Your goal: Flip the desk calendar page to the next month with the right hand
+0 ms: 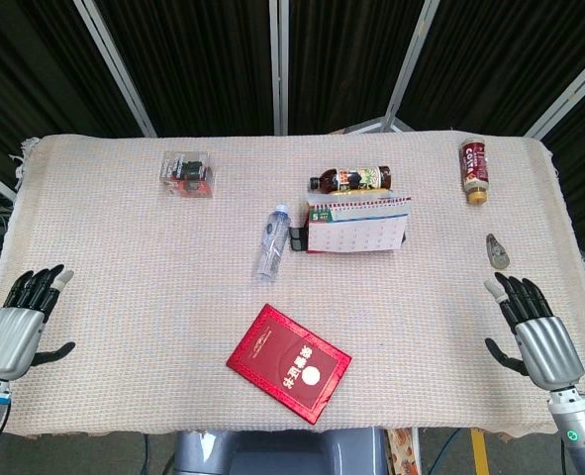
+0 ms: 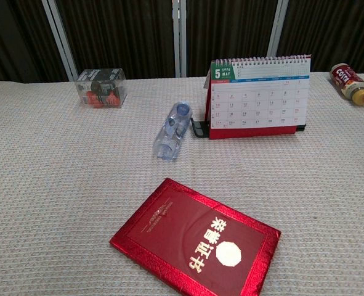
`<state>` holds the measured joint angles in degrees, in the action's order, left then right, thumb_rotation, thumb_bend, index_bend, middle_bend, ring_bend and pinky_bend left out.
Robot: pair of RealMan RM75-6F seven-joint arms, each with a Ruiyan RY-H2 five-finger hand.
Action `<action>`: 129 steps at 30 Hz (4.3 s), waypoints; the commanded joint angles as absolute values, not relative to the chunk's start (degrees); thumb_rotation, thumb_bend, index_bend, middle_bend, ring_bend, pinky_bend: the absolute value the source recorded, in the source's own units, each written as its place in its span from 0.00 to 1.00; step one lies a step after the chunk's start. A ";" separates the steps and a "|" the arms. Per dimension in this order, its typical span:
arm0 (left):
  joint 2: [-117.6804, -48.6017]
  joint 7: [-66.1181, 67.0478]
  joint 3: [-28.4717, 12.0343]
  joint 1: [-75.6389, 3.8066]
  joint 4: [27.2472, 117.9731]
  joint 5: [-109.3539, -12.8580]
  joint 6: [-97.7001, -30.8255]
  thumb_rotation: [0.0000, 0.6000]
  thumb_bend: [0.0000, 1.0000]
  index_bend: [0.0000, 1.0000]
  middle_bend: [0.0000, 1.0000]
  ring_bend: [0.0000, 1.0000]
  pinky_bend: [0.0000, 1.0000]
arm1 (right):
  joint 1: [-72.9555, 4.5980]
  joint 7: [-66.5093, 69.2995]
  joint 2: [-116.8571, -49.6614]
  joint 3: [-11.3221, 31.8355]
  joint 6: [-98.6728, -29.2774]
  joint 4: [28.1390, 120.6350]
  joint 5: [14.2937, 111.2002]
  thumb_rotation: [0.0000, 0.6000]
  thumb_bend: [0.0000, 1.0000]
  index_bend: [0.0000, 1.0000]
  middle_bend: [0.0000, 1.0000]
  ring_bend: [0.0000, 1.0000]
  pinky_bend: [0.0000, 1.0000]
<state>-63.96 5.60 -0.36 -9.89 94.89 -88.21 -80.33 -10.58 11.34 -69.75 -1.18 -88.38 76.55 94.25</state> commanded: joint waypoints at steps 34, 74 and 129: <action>-62.44 2.40 -0.89 -9.13 95.68 -90.59 -83.84 1.00 0.00 0.00 0.00 0.00 0.00 | -32.97 36.06 -71.80 13.91 -41.85 95.06 55.25 1.00 0.42 0.00 0.62 0.72 0.66; -61.96 1.90 -0.55 -9.46 96.06 -92.66 -84.22 1.00 0.02 0.00 0.00 0.00 0.00 | -33.16 51.57 -79.80 24.07 -20.35 79.27 46.45 1.00 0.43 0.00 0.60 0.72 0.66; -60.50 -3.01 -0.65 -9.95 95.87 -92.73 -84.01 1.00 0.02 0.00 0.00 0.00 0.00 | -36.75 32.33 -70.99 35.27 -45.83 102.88 48.99 1.00 0.45 0.23 0.27 0.30 0.29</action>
<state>-60.51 -2.97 -0.64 -9.94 95.85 -92.77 -84.04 -37.17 34.98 -71.74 34.88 -42.72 101.94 48.05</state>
